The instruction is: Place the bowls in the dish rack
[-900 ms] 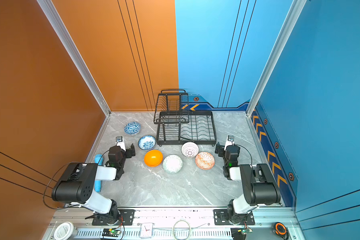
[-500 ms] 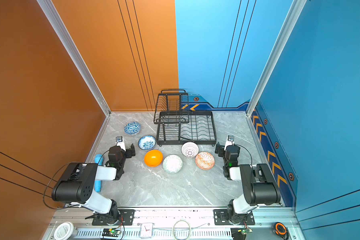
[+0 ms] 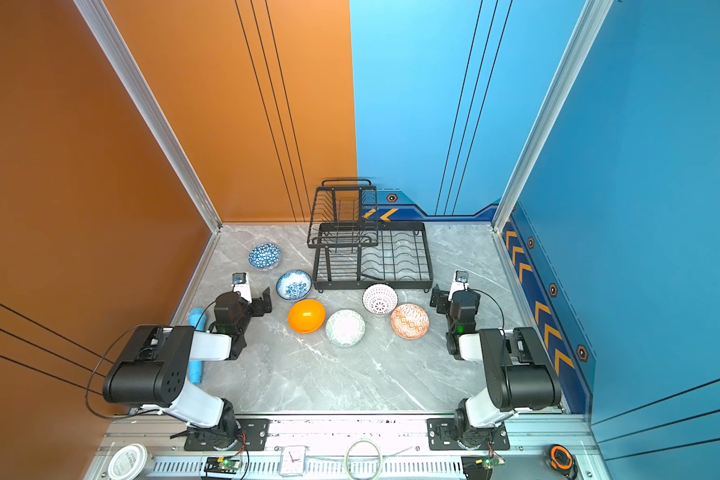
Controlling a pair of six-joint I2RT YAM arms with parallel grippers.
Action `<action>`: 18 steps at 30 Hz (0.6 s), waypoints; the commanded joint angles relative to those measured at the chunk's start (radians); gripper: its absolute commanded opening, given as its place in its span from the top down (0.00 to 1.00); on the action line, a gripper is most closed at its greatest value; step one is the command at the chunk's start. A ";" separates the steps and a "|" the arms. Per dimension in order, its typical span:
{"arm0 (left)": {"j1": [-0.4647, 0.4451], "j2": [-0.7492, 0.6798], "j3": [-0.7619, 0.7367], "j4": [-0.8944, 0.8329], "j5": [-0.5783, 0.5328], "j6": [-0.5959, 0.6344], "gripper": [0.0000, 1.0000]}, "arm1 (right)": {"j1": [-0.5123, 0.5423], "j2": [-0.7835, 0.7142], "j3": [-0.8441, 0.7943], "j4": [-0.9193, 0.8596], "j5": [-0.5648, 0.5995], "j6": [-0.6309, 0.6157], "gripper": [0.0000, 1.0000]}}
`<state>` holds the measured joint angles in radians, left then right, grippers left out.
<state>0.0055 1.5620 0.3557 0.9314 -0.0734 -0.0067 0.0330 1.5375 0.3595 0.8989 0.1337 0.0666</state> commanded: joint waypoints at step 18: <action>0.004 -0.153 -0.003 -0.099 -0.163 -0.062 0.02 | 0.029 -0.144 0.136 -0.356 0.378 0.084 0.00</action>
<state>0.0010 1.4441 0.3744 0.8551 -0.1574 -0.0315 0.0441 1.4170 0.4572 0.6891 0.3534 0.1127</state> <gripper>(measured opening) 0.979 0.996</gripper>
